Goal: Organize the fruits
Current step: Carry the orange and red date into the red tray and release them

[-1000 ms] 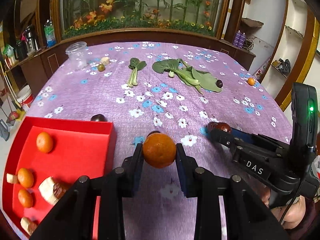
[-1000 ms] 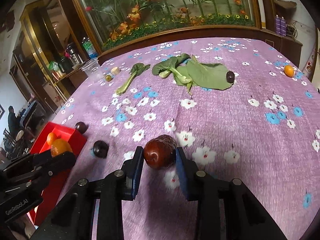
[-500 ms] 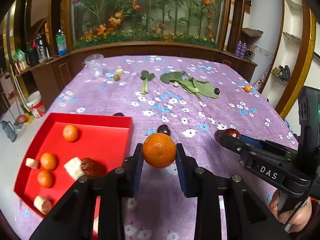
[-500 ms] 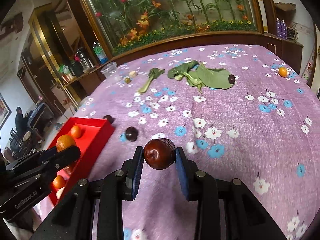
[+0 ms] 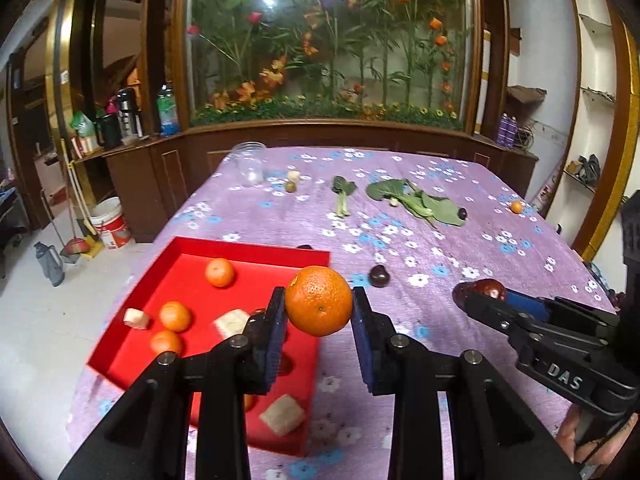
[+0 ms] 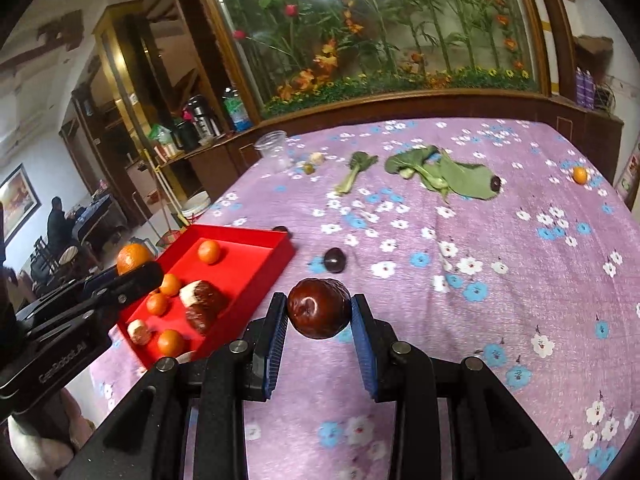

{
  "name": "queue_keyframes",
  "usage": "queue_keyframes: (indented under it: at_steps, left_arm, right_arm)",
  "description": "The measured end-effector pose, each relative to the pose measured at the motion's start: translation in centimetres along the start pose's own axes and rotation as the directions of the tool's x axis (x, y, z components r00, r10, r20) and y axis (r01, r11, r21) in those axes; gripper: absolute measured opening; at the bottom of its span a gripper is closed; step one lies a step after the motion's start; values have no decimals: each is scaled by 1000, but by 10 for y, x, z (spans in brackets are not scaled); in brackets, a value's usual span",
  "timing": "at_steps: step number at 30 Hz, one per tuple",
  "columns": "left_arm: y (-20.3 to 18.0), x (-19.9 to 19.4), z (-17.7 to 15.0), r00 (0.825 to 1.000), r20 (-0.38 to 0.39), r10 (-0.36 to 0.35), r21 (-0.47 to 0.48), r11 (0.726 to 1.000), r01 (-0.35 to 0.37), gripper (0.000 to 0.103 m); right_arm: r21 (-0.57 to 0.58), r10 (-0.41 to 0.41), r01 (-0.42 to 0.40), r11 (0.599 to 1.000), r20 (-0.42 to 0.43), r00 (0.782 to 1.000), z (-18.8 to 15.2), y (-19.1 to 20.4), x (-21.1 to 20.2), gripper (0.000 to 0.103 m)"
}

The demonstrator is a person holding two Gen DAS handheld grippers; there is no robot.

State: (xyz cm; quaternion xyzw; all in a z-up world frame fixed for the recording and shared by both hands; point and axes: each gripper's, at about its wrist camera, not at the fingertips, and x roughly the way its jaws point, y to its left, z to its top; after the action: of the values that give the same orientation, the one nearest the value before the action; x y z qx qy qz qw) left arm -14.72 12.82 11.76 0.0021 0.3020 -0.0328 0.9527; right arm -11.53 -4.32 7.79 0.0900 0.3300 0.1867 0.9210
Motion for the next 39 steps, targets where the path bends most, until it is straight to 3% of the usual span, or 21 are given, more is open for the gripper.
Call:
queue_keyframes:
  at_steps: [20,32,39]
  left_arm:
    - [56,-4,-11,995,17,98,-81,992,-97,30]
    - [141,22,-29,987,-54,151,-247,956,-160,31]
    - [154,44,-38,988,-96,120,-268,953,-141,31]
  right_arm:
    - [-124,64,-68,990,-31,997,-4,65,9,35]
    - [-175,83,-104,979,-122,989,0,96,57,35]
    - [-226,98,-137,964,-173,980,3,125,93,36]
